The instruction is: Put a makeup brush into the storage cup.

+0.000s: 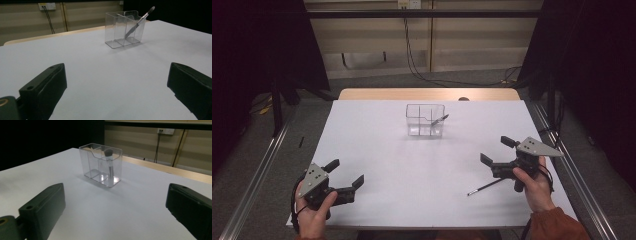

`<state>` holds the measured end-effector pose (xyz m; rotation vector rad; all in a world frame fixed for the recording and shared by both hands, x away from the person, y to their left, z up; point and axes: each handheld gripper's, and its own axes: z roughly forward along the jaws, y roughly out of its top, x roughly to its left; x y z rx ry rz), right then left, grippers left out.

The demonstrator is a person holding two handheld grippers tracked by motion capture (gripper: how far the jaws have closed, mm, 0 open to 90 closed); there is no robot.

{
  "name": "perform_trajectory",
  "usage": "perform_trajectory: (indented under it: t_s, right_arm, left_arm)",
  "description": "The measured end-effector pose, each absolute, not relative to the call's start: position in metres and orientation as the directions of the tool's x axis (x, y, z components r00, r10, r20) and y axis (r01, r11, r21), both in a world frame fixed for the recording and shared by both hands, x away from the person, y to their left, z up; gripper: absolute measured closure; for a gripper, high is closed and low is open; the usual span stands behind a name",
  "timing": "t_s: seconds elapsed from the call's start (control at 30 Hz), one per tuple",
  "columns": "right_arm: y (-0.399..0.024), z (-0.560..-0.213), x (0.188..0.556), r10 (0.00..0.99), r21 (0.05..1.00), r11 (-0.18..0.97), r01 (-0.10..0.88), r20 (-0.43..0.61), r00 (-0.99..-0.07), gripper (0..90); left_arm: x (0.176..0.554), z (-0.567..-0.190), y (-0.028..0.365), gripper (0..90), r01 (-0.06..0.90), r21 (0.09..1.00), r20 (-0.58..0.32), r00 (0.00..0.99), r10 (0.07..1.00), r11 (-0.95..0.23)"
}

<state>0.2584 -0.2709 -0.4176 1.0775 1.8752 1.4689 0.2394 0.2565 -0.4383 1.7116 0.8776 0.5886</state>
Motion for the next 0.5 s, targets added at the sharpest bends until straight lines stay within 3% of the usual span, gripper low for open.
perform_trajectory:
  t_s: [0.27, 0.4, 0.5]
  right_arm:
    - [-0.27, -0.416, 0.269, 0.831, 0.933, 0.136, 0.334, 0.076, -0.551, 2.4]
    - [-0.274, -0.409, 0.279, 0.759, 0.889, 0.15, 0.433, 0.177, -0.627, 2.5]
    - [-0.272, -0.407, 0.281, 0.775, 0.886, 0.186, 0.425, 0.134, -0.618, 3.1]
  left_arm:
    - [0.239, -0.438, 0.258, 2.4, 0.261, 0.953, -0.04, 0.607, 0.794, -0.151]
    - [0.241, -0.438, 0.257, 2.4, 0.26, 0.952, -0.034, 0.615, 0.788, -0.161]
    - [0.242, -0.439, 0.256, 2.4, 0.263, 0.951, -0.037, 0.617, 0.786, -0.161]
